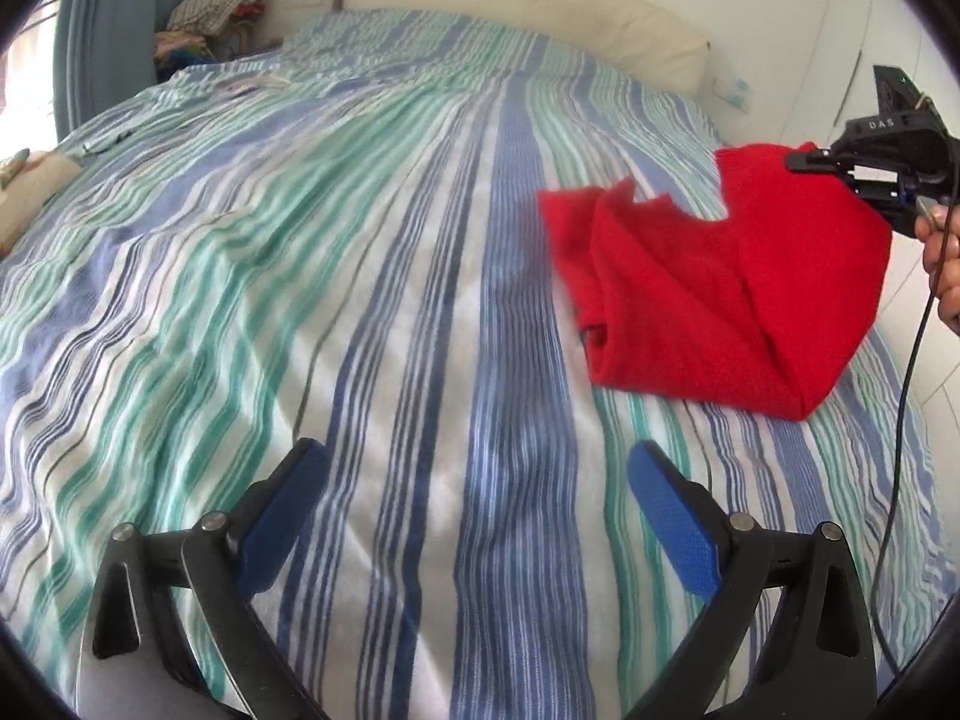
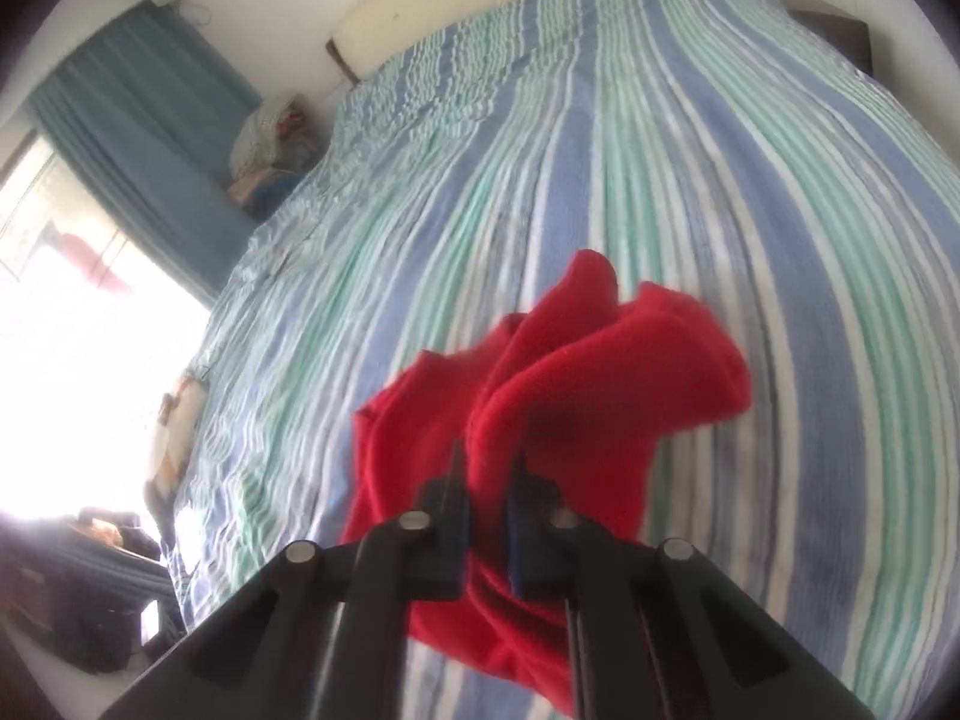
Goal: Fold small clothes
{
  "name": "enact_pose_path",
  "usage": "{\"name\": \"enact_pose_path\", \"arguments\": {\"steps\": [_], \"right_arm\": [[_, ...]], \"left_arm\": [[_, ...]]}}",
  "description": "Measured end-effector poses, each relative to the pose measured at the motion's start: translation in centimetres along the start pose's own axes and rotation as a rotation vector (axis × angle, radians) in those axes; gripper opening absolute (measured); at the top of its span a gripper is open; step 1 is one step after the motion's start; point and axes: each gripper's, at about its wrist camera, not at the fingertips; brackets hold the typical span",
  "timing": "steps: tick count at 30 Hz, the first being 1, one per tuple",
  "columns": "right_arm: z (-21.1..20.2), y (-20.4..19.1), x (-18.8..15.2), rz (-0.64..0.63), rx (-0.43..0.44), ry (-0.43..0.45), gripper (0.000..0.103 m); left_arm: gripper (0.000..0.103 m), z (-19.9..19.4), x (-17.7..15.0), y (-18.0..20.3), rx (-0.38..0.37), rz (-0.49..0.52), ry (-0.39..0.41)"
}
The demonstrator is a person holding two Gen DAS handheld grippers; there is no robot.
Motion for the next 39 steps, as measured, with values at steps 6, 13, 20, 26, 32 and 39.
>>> {"name": "enact_pose_path", "arguments": {"steps": [6,13,20,26,32,39], "right_arm": [[11.4,-8.7,-2.3,-0.04,0.032,-0.151,0.028],[10.1,-9.6,-5.5,-0.104,0.196,-0.213,0.049],[7.9,-9.5,-8.3,-0.496,-0.096,-0.153,0.048],[14.4,-10.4,-14.2,-0.636,-0.103,-0.193,0.026],[11.1,-10.2,-17.8,-0.77,-0.085,-0.192,0.025],[4.7,-1.9,-14.9,-0.535,-0.158,-0.063,0.025]], "left_arm": [[0.101,-0.1,-0.3,-1.6,0.008,-0.041,-0.015],[0.101,-1.3,0.6,-4.3,0.052,-0.111,0.02],[0.1,-0.5,-0.1,-6.4,0.008,-0.248,-0.004],[0.101,-0.2,-0.7,-5.8,0.022,-0.224,-0.027],[0.101,-0.3,-0.3,-4.8,0.012,-0.171,-0.017],[0.101,0.4,-0.5,-3.2,0.004,-0.111,-0.03]]}}
Point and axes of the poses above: each gripper's, at about its wrist camera, not at the fingertips, and z roughly the way its jaws point, y to its right, x to its top, and after that the axes turned 9 degrees about z, right-handed
